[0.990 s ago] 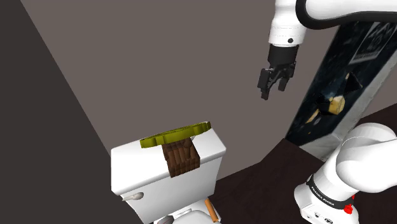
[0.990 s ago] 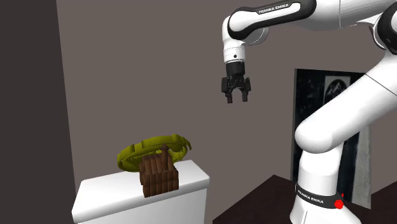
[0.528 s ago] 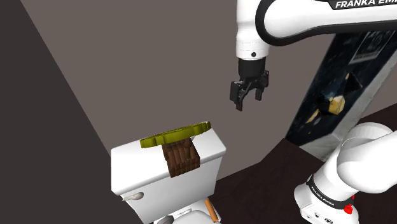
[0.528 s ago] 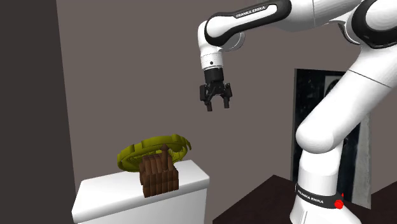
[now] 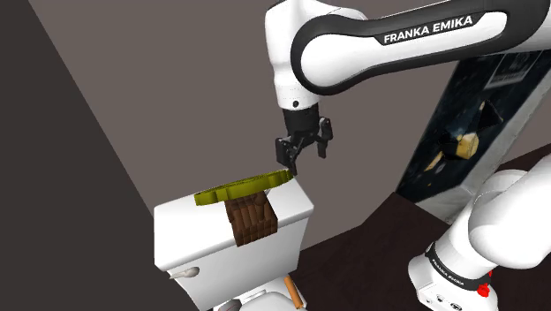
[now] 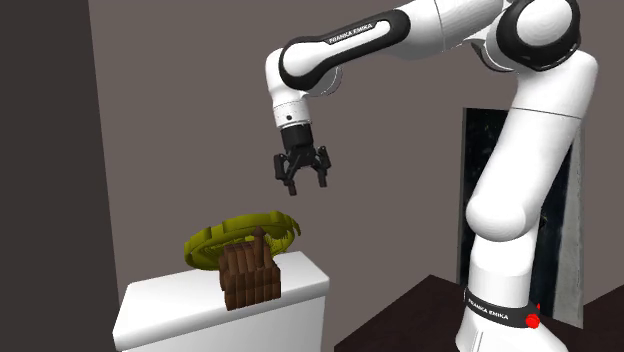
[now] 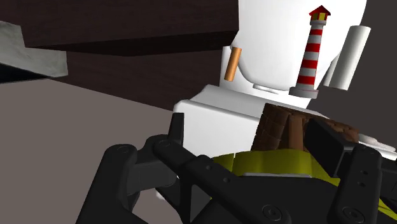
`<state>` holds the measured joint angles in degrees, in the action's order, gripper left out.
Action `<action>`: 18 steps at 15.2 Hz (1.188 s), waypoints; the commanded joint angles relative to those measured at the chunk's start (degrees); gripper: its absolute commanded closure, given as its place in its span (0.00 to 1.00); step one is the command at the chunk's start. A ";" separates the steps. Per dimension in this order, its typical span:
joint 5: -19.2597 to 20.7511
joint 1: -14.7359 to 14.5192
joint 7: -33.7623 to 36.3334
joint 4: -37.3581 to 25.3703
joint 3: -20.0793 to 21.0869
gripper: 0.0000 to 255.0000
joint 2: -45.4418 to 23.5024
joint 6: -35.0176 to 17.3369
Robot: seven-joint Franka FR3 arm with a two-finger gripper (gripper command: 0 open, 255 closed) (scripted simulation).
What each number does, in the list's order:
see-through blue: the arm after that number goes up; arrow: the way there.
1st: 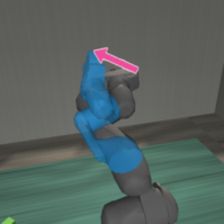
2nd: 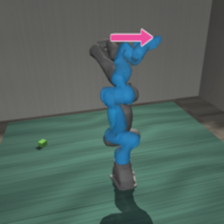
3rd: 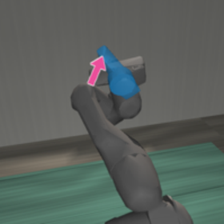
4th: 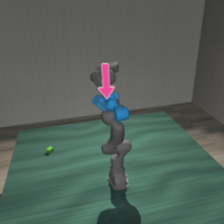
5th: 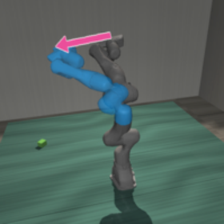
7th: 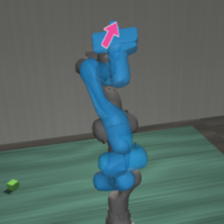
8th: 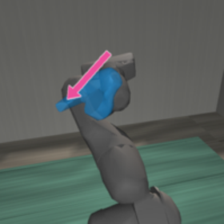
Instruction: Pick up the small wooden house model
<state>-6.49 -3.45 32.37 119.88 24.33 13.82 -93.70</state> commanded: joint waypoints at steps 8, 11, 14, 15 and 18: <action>7.82 -4.53 14.58 -16.59 6.65 0.00 -23.35 -0.29; 9.41 -5.99 16.57 -19.22 6.80 0.00 -27.31 -0.45; 9.74 -6.06 16.71 -17.65 6.68 0.00 -27.95 -2.57; 9.87 -6.09 16.76 -17.15 6.64 0.00 -28.19 -3.27; 10.21 -6.17 16.91 -15.93 6.53 0.00 -28.85 -5.06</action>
<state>3.64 -9.64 49.30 103.59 30.90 -14.92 -98.28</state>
